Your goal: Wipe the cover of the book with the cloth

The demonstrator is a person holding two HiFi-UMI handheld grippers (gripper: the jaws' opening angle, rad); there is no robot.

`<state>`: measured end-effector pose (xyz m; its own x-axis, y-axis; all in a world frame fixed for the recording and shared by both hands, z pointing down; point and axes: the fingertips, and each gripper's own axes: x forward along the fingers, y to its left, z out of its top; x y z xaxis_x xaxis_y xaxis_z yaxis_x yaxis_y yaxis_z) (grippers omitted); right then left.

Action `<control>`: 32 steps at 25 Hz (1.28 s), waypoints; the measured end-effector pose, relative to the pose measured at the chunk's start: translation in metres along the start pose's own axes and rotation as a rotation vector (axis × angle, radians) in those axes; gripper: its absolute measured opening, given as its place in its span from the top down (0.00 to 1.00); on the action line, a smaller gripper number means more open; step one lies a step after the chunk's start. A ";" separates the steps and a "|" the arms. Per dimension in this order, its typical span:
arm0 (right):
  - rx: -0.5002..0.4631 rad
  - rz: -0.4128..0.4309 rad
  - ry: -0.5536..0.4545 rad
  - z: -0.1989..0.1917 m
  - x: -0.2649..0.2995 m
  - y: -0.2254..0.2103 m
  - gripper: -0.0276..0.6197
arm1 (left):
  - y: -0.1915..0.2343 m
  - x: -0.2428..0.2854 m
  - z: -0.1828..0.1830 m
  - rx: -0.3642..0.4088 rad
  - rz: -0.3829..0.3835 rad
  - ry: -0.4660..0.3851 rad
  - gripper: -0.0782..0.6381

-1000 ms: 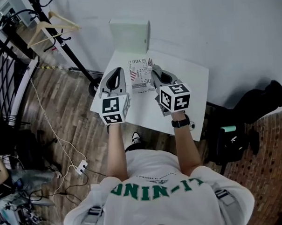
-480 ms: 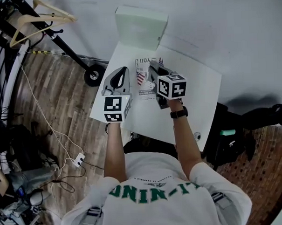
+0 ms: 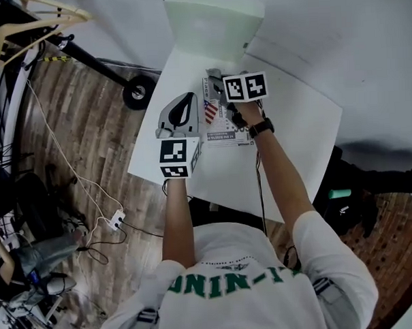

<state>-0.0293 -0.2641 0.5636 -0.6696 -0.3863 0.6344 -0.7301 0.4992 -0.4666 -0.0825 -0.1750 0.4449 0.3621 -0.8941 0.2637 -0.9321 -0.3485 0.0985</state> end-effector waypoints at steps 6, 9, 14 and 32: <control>0.021 0.042 0.170 -0.012 0.051 -0.014 0.90 | 0.009 0.005 -0.033 -0.024 0.018 0.054 0.87; 0.029 0.044 0.258 -0.017 0.069 -0.017 0.90 | 0.009 0.007 -0.038 -0.033 0.023 0.064 0.87; 0.040 0.026 0.352 -0.026 0.082 -0.026 0.91 | 0.010 0.009 -0.039 -0.032 0.027 0.066 0.87; 0.203 -0.169 0.187 -0.034 -0.027 -0.152 0.91 | -0.042 0.036 -0.035 -0.007 -0.088 0.064 0.87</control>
<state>0.1041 -0.3029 0.6385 -0.5136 -0.2923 0.8067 -0.8538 0.2678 -0.4465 -0.0302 -0.1824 0.4841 0.4416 -0.8404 0.3140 -0.8969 -0.4227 0.1301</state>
